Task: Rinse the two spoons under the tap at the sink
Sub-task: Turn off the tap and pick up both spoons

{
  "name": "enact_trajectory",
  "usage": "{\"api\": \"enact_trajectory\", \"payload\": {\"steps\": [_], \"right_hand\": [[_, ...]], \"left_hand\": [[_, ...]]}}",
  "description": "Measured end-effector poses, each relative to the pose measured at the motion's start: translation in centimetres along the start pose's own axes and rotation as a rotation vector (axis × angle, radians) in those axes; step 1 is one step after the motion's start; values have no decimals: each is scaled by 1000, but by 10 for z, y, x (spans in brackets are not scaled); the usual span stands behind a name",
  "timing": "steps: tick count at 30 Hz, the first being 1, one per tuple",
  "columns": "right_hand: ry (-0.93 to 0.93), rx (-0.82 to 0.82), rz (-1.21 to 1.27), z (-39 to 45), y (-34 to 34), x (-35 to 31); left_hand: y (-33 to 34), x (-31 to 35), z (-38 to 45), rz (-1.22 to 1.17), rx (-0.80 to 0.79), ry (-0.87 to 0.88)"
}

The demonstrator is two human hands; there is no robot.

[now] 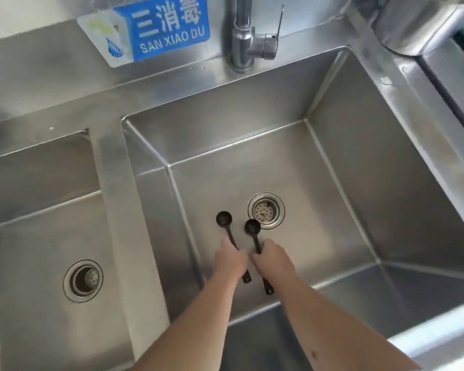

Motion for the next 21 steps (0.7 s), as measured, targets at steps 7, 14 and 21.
{"api": "enact_trajectory", "payload": {"steps": [7,14,21], "right_hand": [[34,56,11,34,7,10],[-68,-66,20,43,14,11],[-88,-28,330,0,-24,-5]], "left_hand": [[15,-12,42,-30,166,-89],[15,-14,52,-11,84,-44],[-3,15,6,-179,12,75]]}}
Point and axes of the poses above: each hand's wrist, its own z-axis towards the middle knuckle, its own y-axis out of the palm, x = y × z, the point moved 6 cm from there along z, towards the middle knuckle, and after that the axes turned 1 degree about y, right-handed, at the moved point
